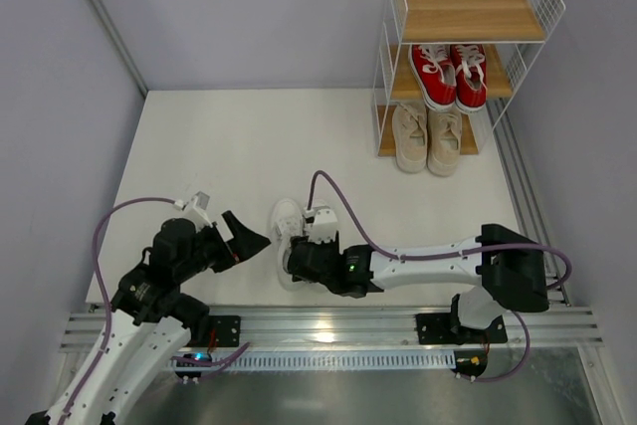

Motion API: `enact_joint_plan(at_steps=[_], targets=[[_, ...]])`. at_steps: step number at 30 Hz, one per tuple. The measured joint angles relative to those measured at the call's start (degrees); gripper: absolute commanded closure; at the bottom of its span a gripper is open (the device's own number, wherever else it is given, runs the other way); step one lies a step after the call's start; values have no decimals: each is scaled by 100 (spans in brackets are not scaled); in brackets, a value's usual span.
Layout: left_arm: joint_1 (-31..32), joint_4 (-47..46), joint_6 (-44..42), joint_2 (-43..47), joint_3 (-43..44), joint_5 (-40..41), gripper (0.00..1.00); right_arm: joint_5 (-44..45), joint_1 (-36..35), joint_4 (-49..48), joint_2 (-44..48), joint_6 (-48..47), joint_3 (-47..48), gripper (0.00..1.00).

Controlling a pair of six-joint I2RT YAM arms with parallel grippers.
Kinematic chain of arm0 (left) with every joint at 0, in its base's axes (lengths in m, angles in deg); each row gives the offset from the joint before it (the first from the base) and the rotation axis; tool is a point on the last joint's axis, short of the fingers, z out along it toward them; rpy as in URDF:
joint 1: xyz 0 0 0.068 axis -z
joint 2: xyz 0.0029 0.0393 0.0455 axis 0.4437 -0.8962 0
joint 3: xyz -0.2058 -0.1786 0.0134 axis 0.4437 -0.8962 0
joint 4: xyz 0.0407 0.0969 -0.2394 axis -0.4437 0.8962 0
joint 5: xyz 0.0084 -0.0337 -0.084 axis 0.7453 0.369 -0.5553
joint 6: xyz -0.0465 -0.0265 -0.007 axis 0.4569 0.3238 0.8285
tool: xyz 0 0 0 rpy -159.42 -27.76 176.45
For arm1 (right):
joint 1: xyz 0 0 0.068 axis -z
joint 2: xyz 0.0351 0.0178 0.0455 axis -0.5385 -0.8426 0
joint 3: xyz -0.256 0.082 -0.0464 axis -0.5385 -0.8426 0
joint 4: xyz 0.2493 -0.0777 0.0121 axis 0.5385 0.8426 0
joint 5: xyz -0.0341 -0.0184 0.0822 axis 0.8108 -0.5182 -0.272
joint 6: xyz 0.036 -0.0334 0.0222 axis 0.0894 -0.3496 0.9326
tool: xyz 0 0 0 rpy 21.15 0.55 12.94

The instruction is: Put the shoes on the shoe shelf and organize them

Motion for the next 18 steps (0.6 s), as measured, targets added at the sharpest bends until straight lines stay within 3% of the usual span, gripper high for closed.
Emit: enact_joint_plan(at_steps=[3,6,7,9,10,14,18], targets=[[0,-7,0,-79,-26,-2,0,-48,-2,-168,-282,-50,118,41],[0,-9,0,-114,-35,-2,0,-66,0,-299,-695,-125,361,56],[0,-9,0,-114,-35,-2,0,-55,2,-284,-787,-157,433,64],[0,-7,-4,-111,-35,0,0,4,17,-153,-850,-232,509,90],[0,0,-7,-107,-35,0,0,24,37,-83,-844,-234,507,96],[0,28,-26,-28,-35,2,0,44,153,33,-490,-271,219,96],[0,26,-26,-7,-35,2,0,-304,570,428,542,-800,-505,96]])
